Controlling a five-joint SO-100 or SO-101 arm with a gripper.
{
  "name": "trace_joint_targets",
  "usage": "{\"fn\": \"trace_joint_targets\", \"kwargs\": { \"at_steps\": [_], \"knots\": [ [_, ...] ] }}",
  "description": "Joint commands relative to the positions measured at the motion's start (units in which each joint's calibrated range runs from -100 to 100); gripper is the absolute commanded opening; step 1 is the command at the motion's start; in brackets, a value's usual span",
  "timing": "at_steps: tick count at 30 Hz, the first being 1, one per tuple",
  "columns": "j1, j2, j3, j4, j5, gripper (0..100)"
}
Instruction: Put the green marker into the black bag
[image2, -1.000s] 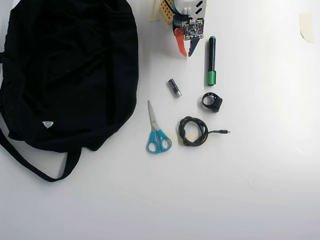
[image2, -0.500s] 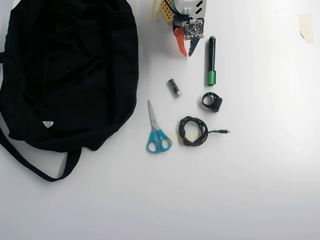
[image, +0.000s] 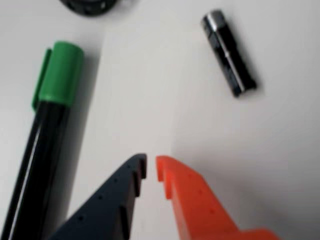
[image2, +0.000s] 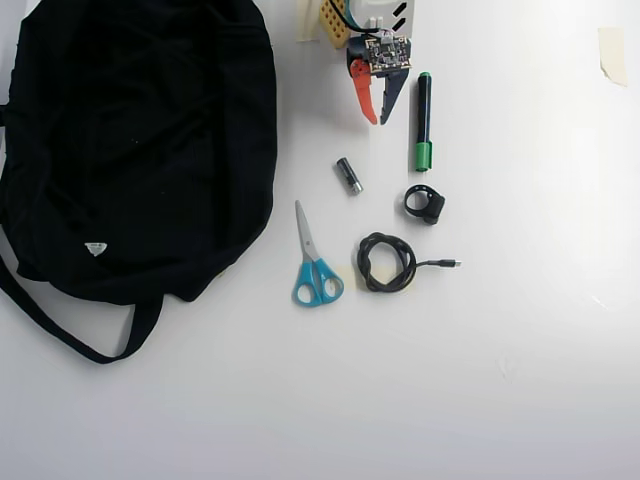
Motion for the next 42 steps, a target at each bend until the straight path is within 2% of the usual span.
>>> {"fn": "trace_joint_targets", "kwargs": {
  "at_steps": [1,6,12,23,32,42],
  "knots": [
    [0.18,8.13,-6.27,-8.4,0.2,2],
    [0.33,24.89,-22.17,-18.48,-0.16,2],
    [0.4,39.42,-41.31,-25.54,0.2,2],
    [5.57,62.4,-60.8,-40.27,0.36,2],
    [7.51,75.02,-76.98,-41.47,0.41,2],
    [7.44,80.91,-82.55,-43.8,0.36,2]
  ]
}}
